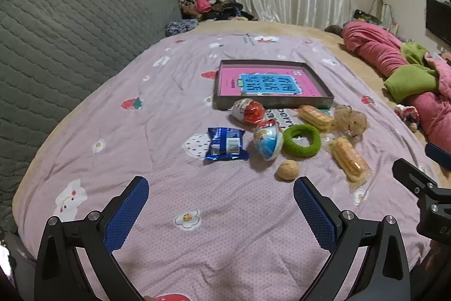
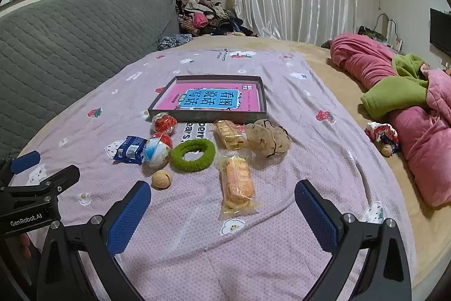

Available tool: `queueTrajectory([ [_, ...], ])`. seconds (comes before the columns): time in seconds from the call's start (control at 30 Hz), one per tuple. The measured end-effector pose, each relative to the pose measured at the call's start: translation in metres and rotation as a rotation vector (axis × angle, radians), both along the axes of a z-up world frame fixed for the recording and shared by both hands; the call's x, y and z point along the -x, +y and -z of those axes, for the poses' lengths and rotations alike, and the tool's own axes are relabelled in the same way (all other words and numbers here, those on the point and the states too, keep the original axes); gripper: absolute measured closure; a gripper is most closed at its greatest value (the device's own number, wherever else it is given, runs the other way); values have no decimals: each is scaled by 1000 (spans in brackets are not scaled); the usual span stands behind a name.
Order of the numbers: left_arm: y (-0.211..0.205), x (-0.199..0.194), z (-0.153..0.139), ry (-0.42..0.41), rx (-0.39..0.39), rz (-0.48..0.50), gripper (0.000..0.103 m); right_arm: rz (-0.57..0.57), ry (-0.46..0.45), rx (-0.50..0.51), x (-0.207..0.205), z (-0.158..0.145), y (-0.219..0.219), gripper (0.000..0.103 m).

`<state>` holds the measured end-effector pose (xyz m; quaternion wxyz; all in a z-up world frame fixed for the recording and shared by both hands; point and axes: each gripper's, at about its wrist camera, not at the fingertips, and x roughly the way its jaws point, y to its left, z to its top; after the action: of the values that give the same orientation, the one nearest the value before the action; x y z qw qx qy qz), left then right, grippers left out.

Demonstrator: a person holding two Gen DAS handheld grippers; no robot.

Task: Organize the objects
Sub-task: 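Move left gripper to blue-white egg while right gripper moves to beige scrunchie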

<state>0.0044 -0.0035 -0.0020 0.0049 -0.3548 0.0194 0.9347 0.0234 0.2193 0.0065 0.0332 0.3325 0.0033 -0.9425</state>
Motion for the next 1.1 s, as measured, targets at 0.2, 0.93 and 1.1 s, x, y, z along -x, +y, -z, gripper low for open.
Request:
queueTrajectory([
  [0.2,0,-1,-2,9,-3,2,1,-4,15,10,-2,-3,2,0],
  [0.93,6,34,-1,-3,-10,31,1,-22,41,30,24,-10,28,0],
  [1.1,9,55,5,-24,-37,74,1,0,28,38,41,-2,41,0],
])
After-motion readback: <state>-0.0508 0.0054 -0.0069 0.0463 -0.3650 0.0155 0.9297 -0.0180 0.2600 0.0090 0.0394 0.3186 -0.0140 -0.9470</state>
